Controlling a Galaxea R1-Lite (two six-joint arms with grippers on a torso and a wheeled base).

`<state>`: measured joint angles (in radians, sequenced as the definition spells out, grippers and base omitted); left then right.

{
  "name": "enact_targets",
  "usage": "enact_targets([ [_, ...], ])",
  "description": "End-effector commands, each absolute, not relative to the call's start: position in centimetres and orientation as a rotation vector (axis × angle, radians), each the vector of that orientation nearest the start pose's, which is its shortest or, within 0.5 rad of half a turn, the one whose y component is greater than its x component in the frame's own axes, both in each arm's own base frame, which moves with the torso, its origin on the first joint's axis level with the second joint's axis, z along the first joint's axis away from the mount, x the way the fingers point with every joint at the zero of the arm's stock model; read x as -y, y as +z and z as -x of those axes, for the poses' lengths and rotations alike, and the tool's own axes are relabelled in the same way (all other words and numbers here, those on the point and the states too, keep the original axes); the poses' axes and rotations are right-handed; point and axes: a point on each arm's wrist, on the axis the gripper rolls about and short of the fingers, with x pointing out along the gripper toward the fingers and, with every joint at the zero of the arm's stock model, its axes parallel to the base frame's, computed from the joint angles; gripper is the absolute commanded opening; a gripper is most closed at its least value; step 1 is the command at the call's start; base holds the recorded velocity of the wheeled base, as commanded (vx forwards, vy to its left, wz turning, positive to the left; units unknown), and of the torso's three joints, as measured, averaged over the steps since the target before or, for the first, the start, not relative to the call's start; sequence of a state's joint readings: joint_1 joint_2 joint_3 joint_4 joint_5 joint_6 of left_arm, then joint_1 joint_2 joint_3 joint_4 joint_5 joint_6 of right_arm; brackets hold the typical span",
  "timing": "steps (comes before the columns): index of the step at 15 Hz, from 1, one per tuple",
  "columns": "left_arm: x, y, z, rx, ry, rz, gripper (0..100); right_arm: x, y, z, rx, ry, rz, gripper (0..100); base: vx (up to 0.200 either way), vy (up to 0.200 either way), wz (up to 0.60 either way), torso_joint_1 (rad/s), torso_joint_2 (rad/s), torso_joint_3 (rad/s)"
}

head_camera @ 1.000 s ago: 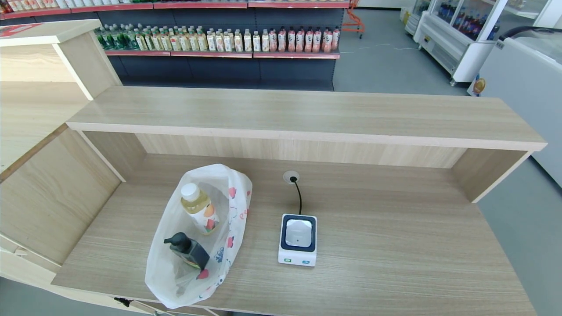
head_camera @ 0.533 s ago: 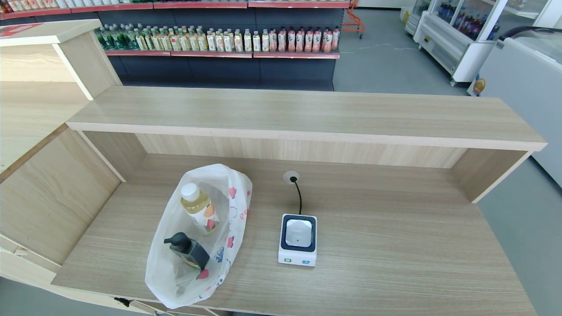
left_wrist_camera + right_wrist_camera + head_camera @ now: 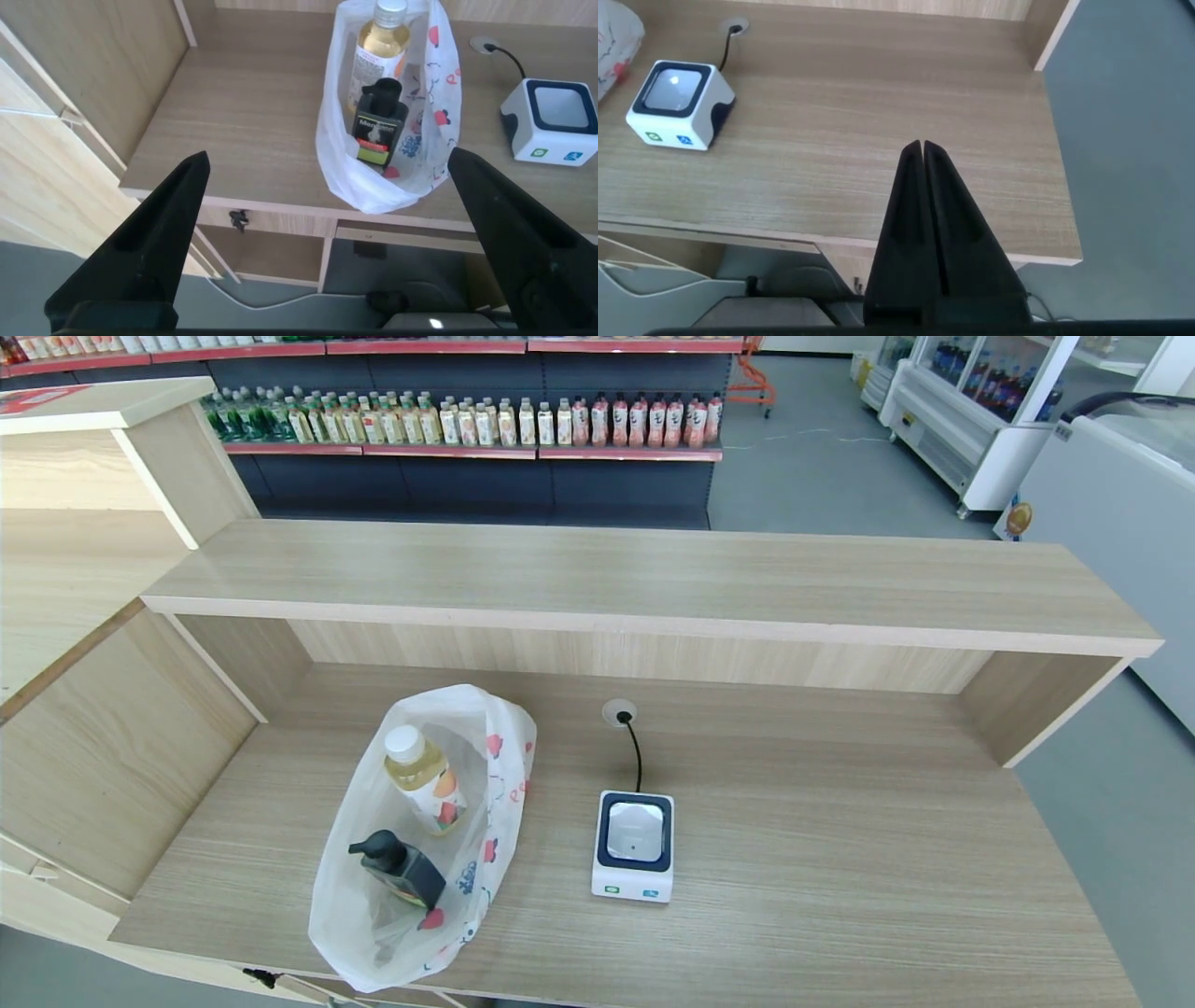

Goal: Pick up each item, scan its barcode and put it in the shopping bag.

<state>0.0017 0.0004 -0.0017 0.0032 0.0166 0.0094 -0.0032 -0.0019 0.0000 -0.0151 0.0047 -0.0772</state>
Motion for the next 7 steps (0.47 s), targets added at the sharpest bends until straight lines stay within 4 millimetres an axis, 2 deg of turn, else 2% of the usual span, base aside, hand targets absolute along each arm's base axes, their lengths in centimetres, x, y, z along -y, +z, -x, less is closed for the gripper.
enact_targets([
  [1,-0.03,7.56,2.29,-0.002,0.018,-0.009,100,-0.02,7.71,2.28,0.015,0.001,0.075,0,0.0,0.0,0.0,0.0,0.0,0.0],
  [7,-0.03,7.56,2.29,-0.002,0.018,-0.009,100,-0.01,7.71,2.28,0.015,-0.004,0.074,0,0.0,0.0,0.0,0.0,0.0,0.0],
])
